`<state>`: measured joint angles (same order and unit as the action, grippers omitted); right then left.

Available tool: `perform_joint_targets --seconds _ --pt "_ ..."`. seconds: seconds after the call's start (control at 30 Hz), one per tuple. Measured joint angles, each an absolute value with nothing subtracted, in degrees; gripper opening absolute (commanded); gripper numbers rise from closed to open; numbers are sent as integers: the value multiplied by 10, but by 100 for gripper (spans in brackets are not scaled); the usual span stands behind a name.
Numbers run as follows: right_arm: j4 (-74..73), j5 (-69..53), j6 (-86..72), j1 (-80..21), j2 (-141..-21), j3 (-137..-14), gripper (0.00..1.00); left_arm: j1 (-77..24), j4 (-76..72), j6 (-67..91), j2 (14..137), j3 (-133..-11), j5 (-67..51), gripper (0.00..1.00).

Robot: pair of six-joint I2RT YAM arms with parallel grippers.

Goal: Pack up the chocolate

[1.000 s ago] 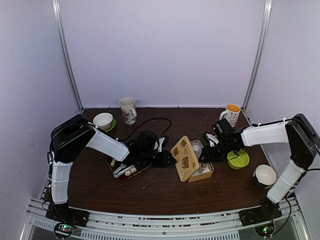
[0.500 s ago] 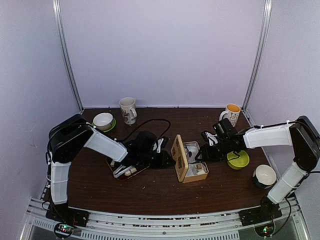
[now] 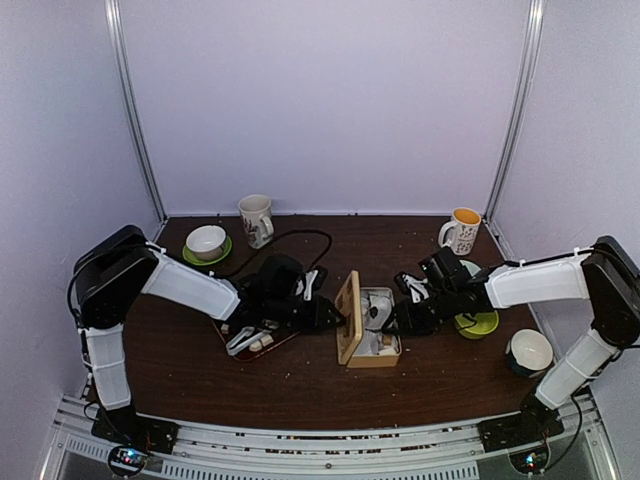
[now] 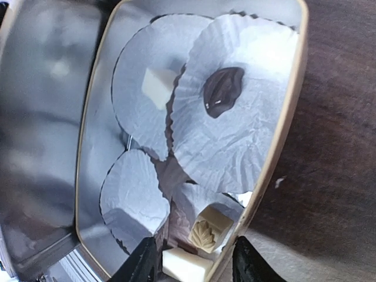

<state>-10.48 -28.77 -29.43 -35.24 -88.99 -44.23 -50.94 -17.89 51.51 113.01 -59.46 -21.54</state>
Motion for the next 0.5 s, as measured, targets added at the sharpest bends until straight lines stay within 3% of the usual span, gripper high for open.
perform_joint_targets --seconds 0.17,0.5 --pt "-88 -291 -318 -377 -890 -439 43 -507 -176 509 1114 -595 -215 41" --pt "-58 -292 -356 -388 -890 -423 43 -502 -114 479 1117 -630 -230 41"
